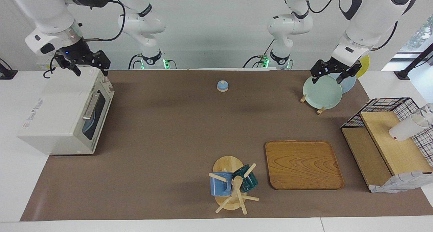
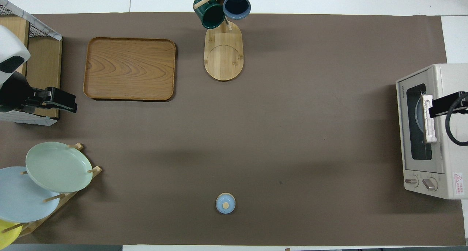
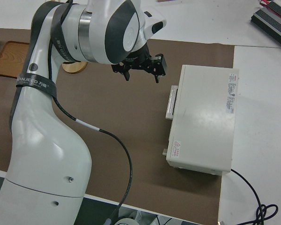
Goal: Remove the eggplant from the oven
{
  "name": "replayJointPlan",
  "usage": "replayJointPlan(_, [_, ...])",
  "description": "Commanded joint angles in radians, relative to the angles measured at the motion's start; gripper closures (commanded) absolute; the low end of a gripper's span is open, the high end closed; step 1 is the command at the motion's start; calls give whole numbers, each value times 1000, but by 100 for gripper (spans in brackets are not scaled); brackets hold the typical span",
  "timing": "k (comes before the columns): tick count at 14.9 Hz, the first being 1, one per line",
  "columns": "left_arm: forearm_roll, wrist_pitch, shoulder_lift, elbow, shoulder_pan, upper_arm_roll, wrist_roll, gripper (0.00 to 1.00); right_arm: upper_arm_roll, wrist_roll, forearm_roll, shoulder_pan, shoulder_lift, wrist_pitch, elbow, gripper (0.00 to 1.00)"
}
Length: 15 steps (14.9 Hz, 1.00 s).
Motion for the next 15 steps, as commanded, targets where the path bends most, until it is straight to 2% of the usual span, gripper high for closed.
replayJointPlan(1, [-10,12,-21,-23,1,3,-2,0,1,-17,7,-4,-1,11,-5,0])
replayJointPlan(9, [-10,12,-21,-23,1,3,-2,0,-1,-25,24,-9,-12,17,-19,0])
replayJointPlan(10, [-10,12,-21,-23,1,5,-2,0,-1,-26,22,-7,-14,32,-24,9])
replayJointPlan(11, [-10,12,-21,-23,1,3,-2,0,1,-29,23,-8,-14,46,-28,68])
replayJointPlan(12, [-10,12,-21,-23,1,3,-2,0,1,-40,22,-1,-17,52,-36,98])
replayJointPlan(15, [-10,12,-21,-23,1,3,-2,0,7,-68,19,4,-46,83,-107,100])
